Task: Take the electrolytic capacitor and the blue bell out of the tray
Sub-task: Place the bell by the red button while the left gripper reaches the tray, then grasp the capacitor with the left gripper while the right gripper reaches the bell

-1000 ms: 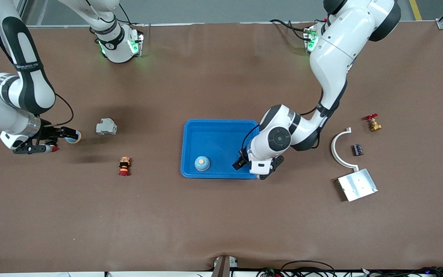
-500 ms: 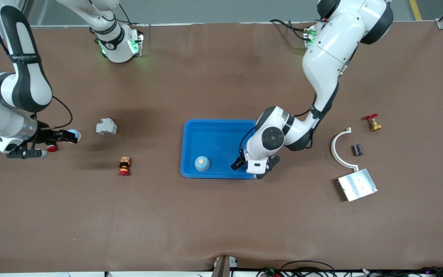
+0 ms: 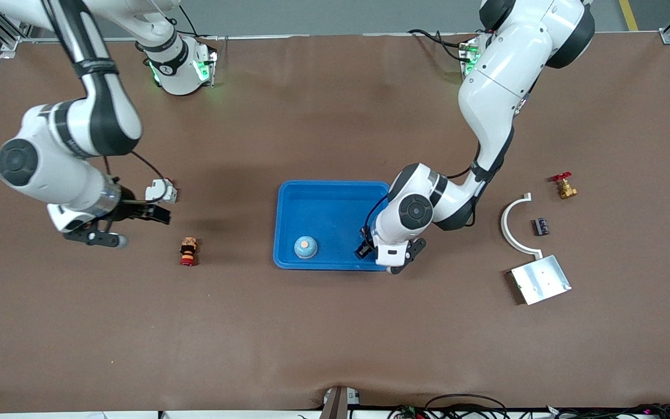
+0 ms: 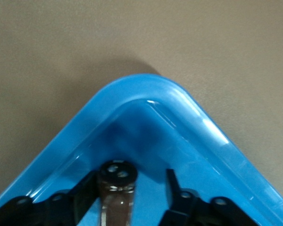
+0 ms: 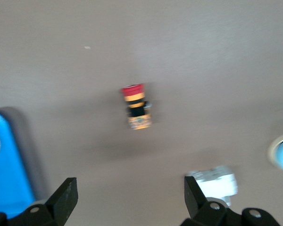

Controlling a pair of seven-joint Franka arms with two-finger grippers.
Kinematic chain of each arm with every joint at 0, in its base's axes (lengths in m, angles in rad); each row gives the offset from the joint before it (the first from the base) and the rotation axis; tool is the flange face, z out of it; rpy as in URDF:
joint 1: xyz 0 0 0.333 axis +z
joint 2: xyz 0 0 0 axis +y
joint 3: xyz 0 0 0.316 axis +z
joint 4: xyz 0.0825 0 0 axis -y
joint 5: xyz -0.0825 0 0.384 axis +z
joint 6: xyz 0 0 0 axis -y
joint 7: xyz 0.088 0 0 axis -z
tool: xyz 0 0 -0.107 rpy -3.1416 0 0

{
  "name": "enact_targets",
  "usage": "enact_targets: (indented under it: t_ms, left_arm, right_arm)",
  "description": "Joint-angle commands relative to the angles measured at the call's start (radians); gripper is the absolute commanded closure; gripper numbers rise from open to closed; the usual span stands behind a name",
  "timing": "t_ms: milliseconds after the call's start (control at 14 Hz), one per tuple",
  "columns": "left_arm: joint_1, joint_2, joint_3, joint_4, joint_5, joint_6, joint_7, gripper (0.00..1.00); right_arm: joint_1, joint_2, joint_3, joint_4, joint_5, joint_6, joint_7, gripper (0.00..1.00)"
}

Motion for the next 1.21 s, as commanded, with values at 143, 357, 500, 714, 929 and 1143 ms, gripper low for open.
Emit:
enact_targets:
  t_ms: [143, 357, 500, 714, 929, 1143]
  left_arm:
    - [-0.024, -0.021, 0.012, 0.008, -0.001, -0.001, -0.056, 1.0]
    - [-0.026, -0.043, 0.015, 0.008, -0.001, -0.029, -0.06, 1.0]
    - [-0.027, -0.073, 0.027, 0.008, 0.0, -0.091, -0.095, 1.0]
    - [-0.01, -0.154, 0.028, 0.008, 0.014, -0.212, -0.089, 1.0]
    - [0.019, -0.237, 0.022, 0.005, 0.095, -0.379, -0.002, 1.0]
    - [0.077, -0.312, 0.013, -0.015, 0.085, -0.505, 0.214, 1.0]
  right_arm:
    - [0.136, 0.025, -0.012, 0.06, 0.001, -0.015, 0.29, 0.0]
    - [0.187, 0.051, -0.012, 0.062, 0.006, 0.01, 0.39, 0.0]
    - [0.215, 0.066, -0.012, 0.062, 0.009, 0.036, 0.447, 0.0]
    - [0.264, 0.101, -0.012, 0.071, 0.007, 0.085, 0.539, 0.0]
    - [0.316, 0.16, -0.014, 0.124, -0.005, 0.082, 0.606, 0.0]
    - [0.351, 0.196, -0.015, 0.141, -0.014, 0.094, 0.663, 0.0]
